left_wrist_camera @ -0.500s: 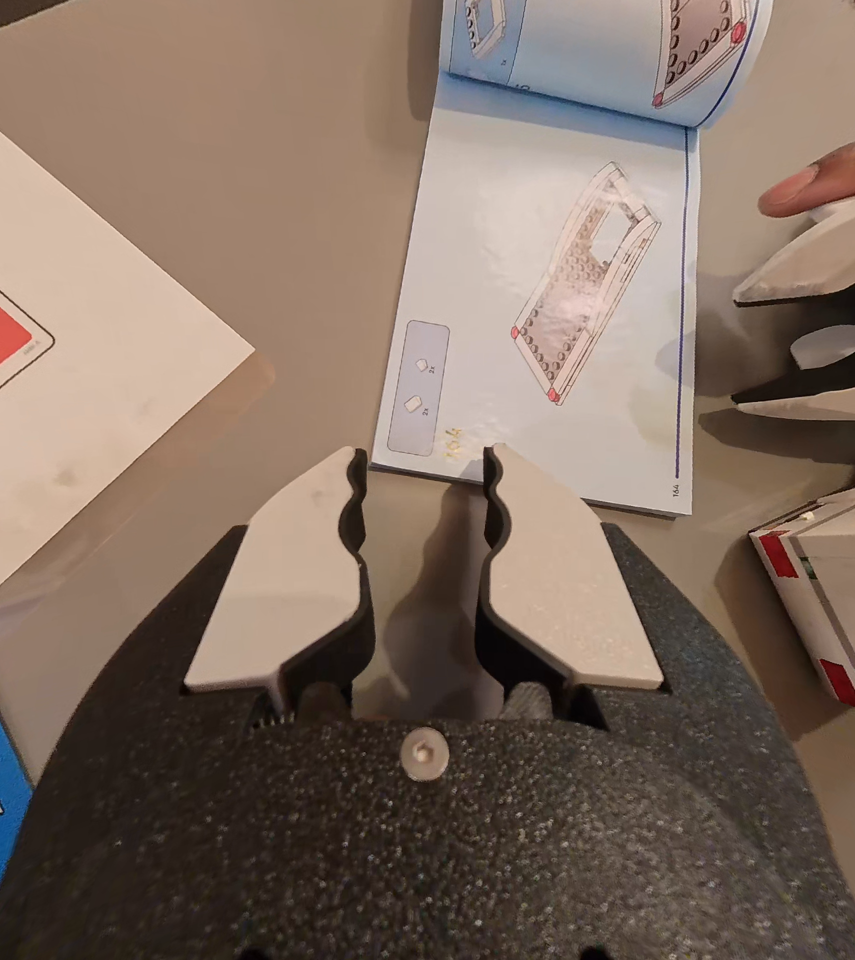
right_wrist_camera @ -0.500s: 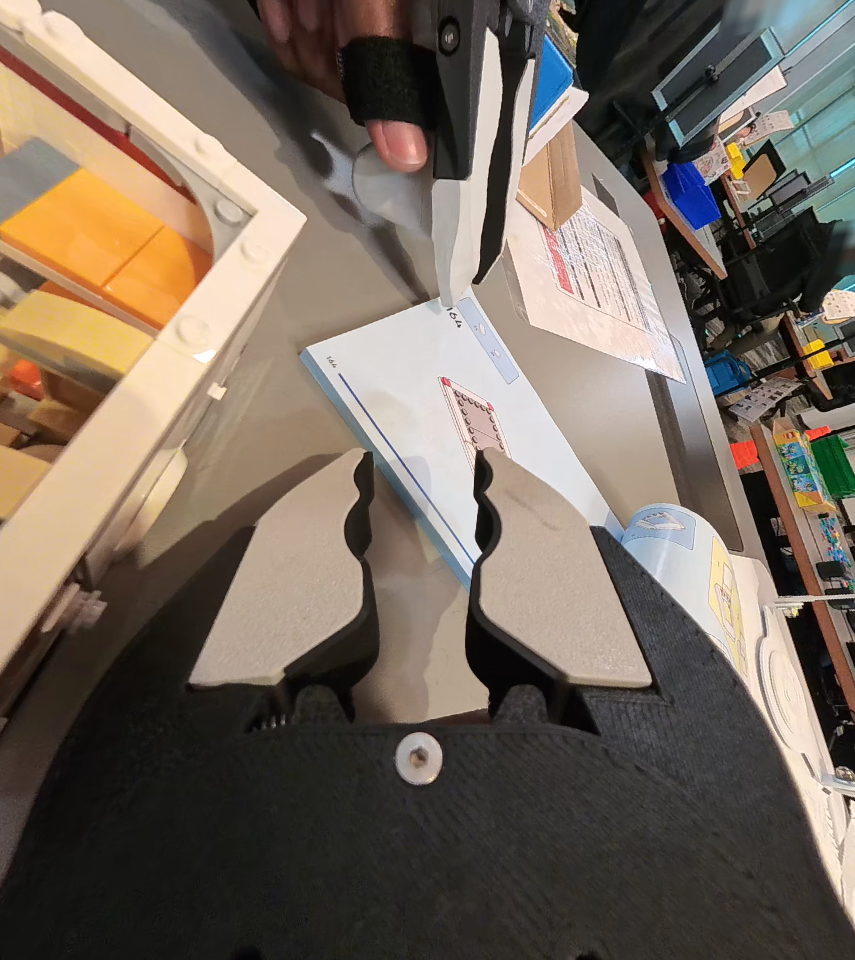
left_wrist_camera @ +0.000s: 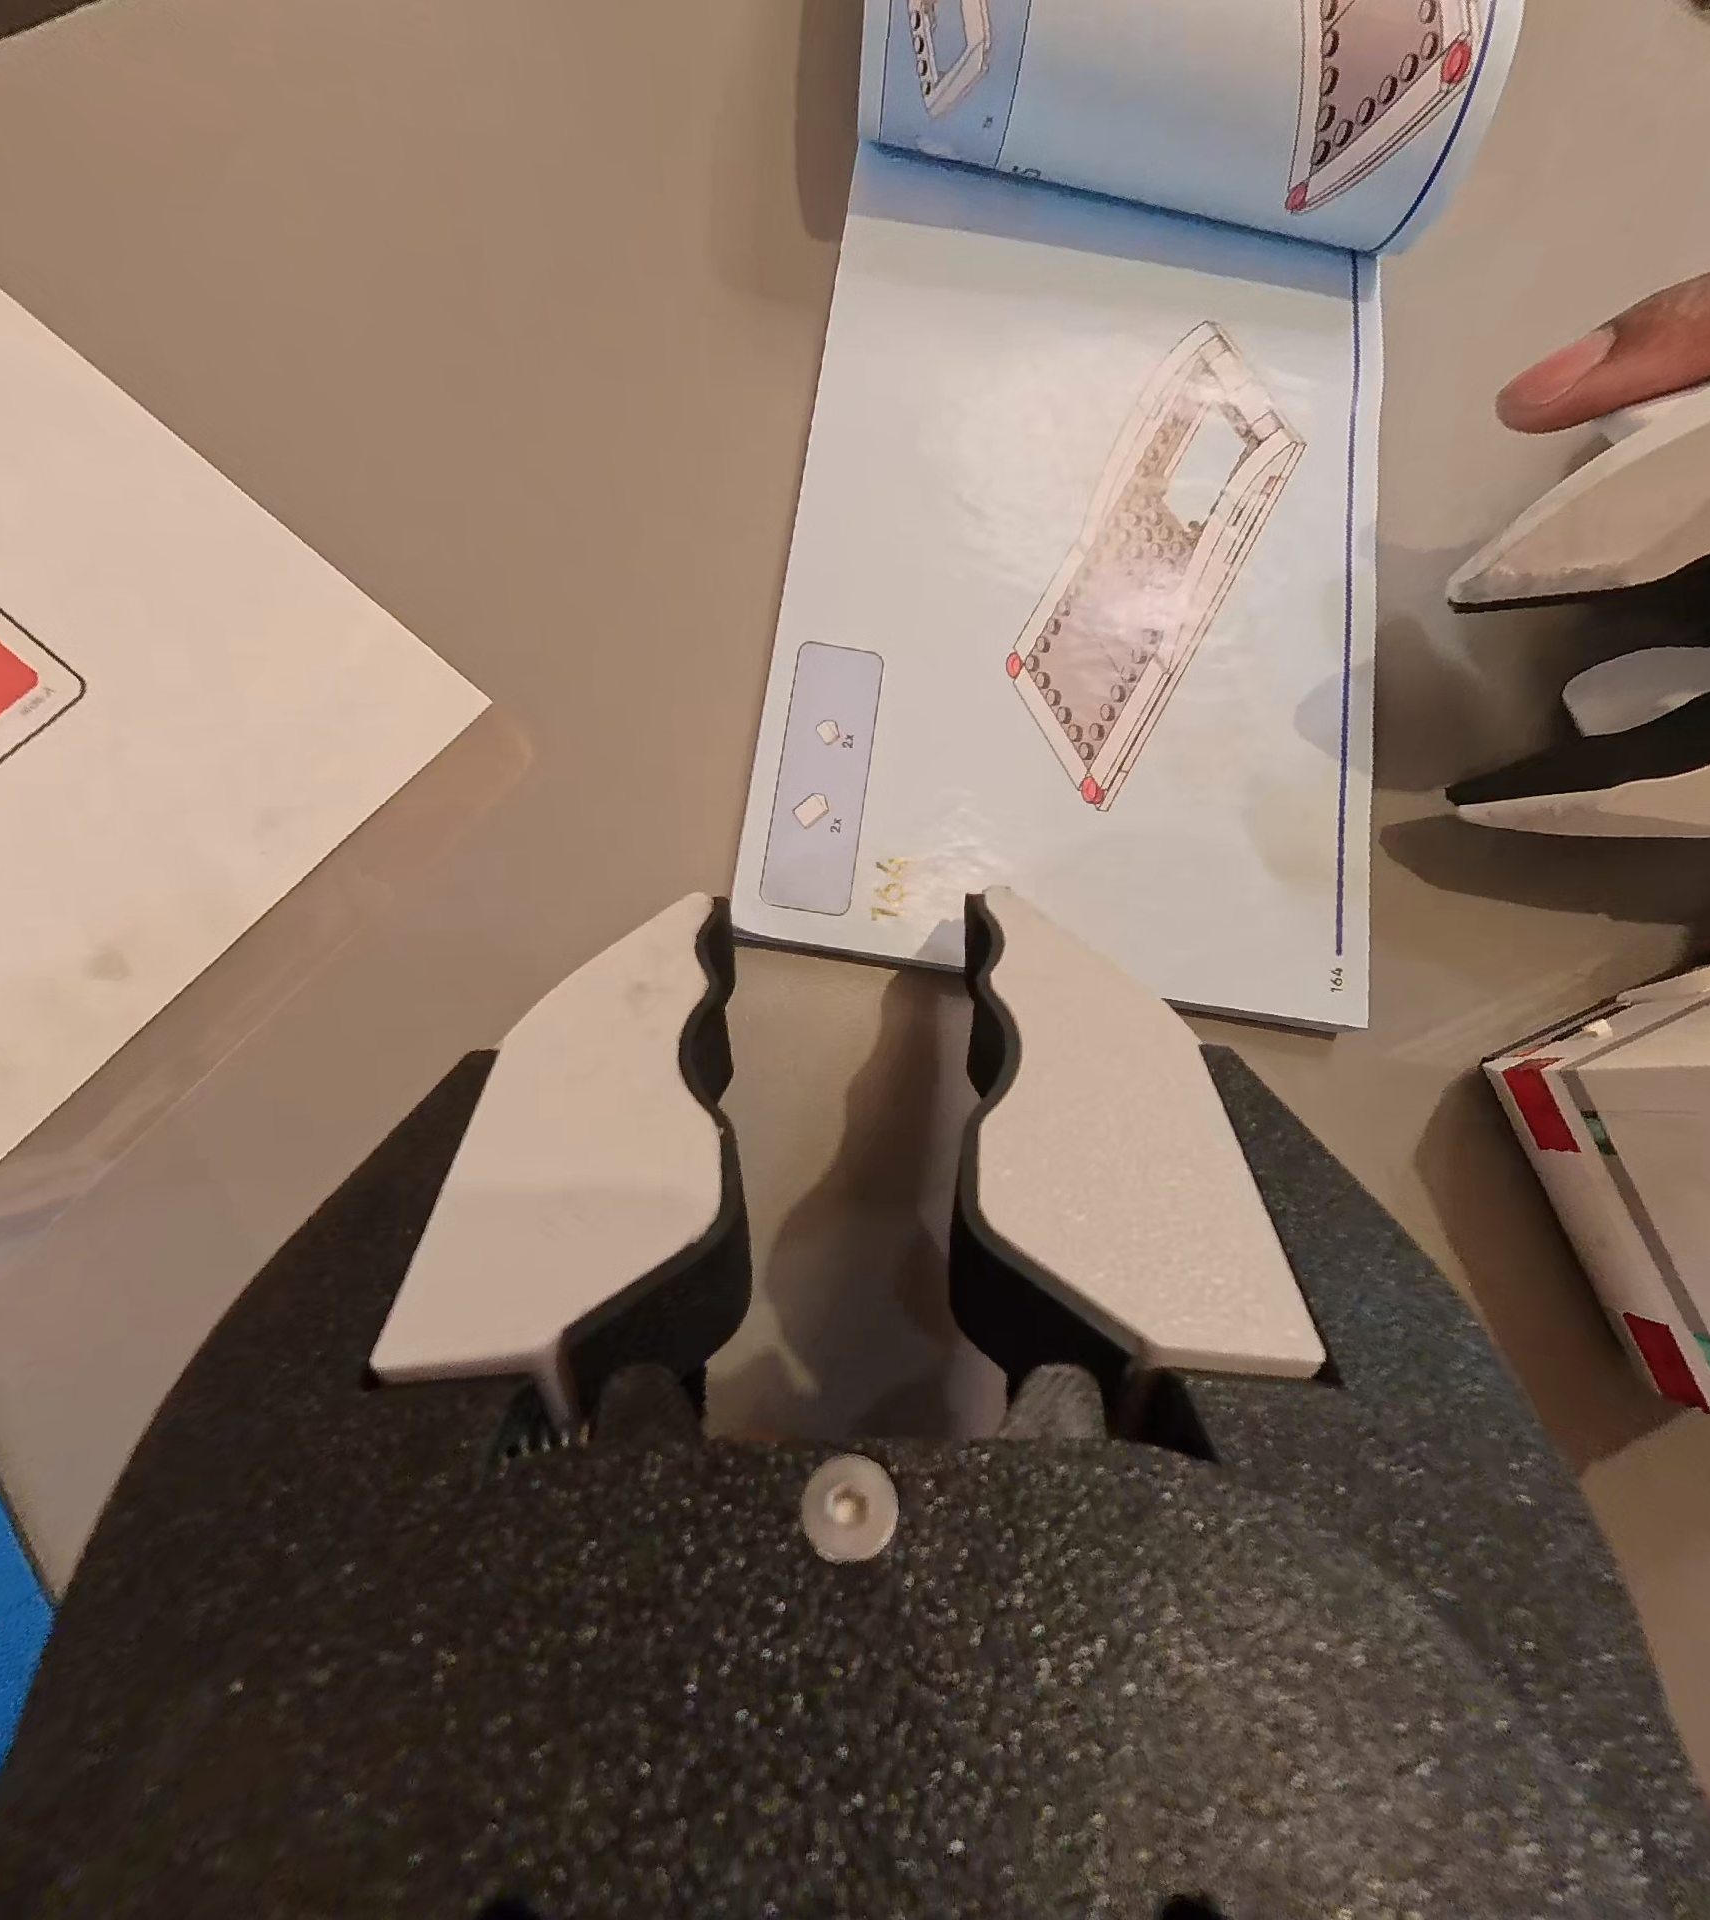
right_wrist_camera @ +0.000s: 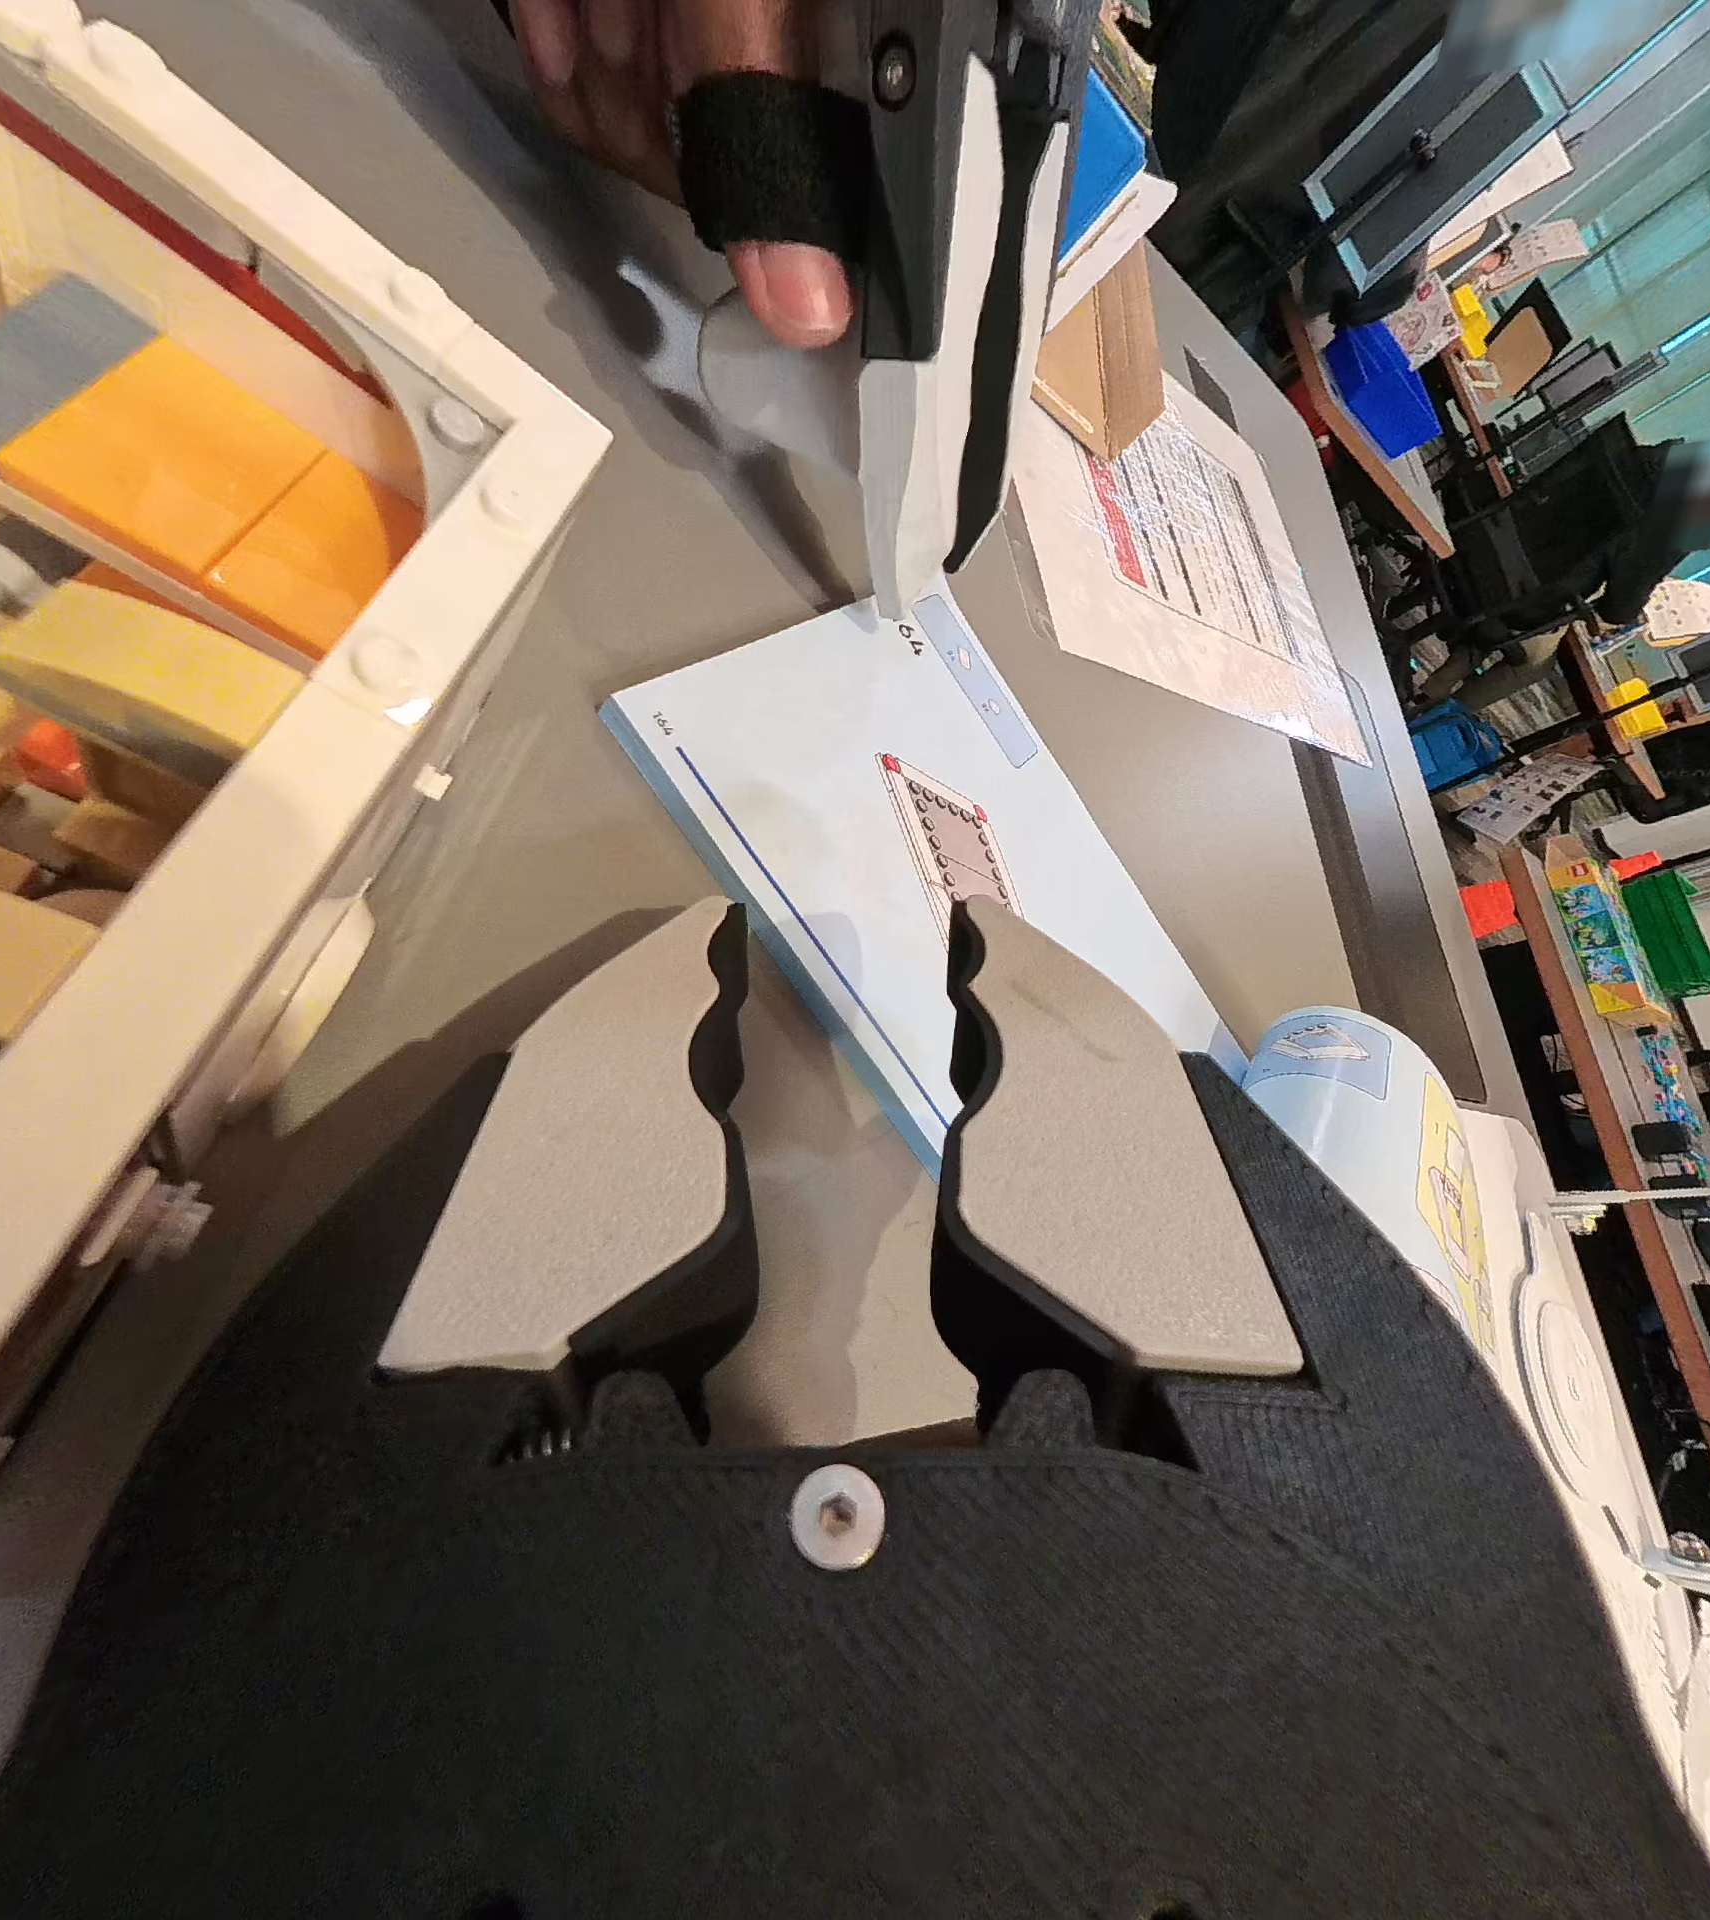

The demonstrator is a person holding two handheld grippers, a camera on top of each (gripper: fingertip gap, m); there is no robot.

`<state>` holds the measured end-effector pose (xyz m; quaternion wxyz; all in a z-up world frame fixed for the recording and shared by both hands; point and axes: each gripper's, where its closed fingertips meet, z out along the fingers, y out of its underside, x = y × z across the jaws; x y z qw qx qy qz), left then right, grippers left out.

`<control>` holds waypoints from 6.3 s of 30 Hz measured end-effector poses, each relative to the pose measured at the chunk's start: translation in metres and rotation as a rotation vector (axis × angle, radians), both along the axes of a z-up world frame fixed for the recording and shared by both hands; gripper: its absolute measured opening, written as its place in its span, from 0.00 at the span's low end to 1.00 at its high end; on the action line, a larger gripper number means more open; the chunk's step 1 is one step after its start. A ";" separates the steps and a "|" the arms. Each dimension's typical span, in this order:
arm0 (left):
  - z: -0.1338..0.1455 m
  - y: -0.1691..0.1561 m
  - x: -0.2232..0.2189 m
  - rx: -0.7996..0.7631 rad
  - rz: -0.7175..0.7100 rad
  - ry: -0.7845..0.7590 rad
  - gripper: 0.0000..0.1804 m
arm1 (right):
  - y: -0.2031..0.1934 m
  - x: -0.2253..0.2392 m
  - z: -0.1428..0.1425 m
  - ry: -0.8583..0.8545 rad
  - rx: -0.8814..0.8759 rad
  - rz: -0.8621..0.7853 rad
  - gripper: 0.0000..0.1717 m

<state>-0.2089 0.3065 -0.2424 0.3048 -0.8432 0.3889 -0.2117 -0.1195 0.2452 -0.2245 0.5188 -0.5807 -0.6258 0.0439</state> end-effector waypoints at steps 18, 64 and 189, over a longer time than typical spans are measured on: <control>0.000 0.012 -0.006 -0.040 0.118 -0.079 0.04 | 0.000 0.000 0.000 0.000 0.003 -0.001 0.21; 0.002 0.008 -0.010 0.000 0.054 -0.020 0.21 | -0.001 0.000 0.001 0.006 0.001 0.009 0.23; -0.001 0.002 -0.001 0.022 -0.002 0.012 0.21 | 0.004 0.004 0.002 -0.001 0.051 0.002 0.22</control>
